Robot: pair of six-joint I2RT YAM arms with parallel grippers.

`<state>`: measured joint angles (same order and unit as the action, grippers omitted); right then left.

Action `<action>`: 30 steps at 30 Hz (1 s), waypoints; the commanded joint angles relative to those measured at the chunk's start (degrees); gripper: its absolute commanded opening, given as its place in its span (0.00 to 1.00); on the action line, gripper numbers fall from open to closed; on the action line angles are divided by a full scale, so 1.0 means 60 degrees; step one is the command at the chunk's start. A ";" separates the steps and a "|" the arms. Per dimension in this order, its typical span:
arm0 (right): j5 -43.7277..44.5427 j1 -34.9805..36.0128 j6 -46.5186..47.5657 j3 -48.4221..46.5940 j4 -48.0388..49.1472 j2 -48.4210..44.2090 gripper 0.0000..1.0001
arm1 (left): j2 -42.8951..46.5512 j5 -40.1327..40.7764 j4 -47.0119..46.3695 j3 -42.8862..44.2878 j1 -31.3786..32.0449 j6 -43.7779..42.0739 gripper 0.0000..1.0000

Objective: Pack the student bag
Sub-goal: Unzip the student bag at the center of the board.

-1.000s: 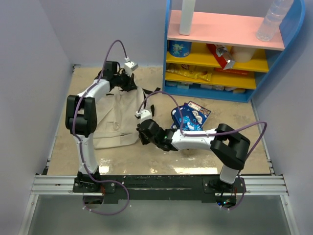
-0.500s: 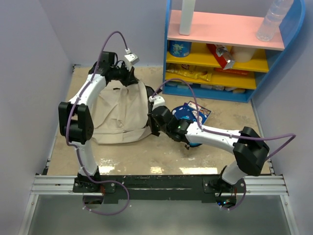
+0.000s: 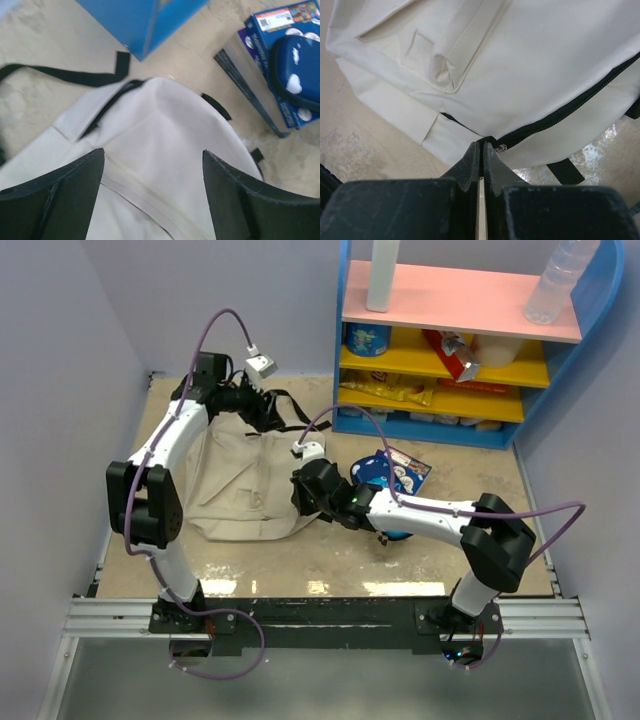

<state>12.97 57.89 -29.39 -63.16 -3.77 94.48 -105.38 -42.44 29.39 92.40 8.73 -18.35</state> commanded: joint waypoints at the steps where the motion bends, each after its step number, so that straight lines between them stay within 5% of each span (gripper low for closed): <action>1: -0.0038 0.0341 -0.0215 0.0053 0.0555 -0.0190 0.00 | 0.0571 -0.0807 0.0244 -0.1144 0.0462 0.0729 0.85; 9: 0.0079 0.1337 0.0371 -0.1206 0.0570 0.0863 0.00 | 0.0323 -0.1234 0.0287 -0.2333 0.1473 0.0759 1.00; 14: 0.0108 0.1528 0.0415 -0.1281 0.0555 0.1041 0.00 | 0.0381 -0.0692 0.0171 -0.2567 0.1577 0.0496 0.97; 16: 0.0167 0.1529 0.0415 -0.1179 0.0540 0.0968 0.00 | 0.0454 -0.0385 0.0214 -0.2684 0.1591 0.0232 0.77; 17: 0.0225 0.1529 0.0430 -0.1106 0.0540 0.0910 0.00 | 0.0454 -0.0268 0.0360 -0.2685 0.1592 0.0013 0.56; 19: 0.0284 0.1529 0.0430 -0.0915 0.0497 0.0764 0.00 | 0.0425 -0.0018 0.0536 -0.2656 0.1592 -0.0135 0.30; 20: 0.0342 0.1529 0.0386 -0.0856 0.0482 0.0748 0.00 | 0.0411 -0.0017 0.0783 -0.2656 0.1592 -0.0280 0.29; 22: 0.0372 0.1529 0.0357 -0.0739 0.0496 0.0748 0.00 | 0.0498 -0.0295 0.1063 -0.2598 0.1606 -0.0369 0.44; 23: 0.0372 0.1529 0.0357 -0.0753 0.0497 0.0763 0.00 | 0.0614 -0.0325 0.1209 -0.2597 0.1592 -0.0442 0.63; 30: 0.0196 0.1529 0.0444 -0.1543 0.0438 0.1421 0.00 | 0.1728 -0.1245 0.1445 -0.2743 0.1650 -0.0486 0.83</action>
<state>13.96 67.09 -27.59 -68.20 -2.37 101.78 -101.06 -44.18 36.47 75.99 18.39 -20.32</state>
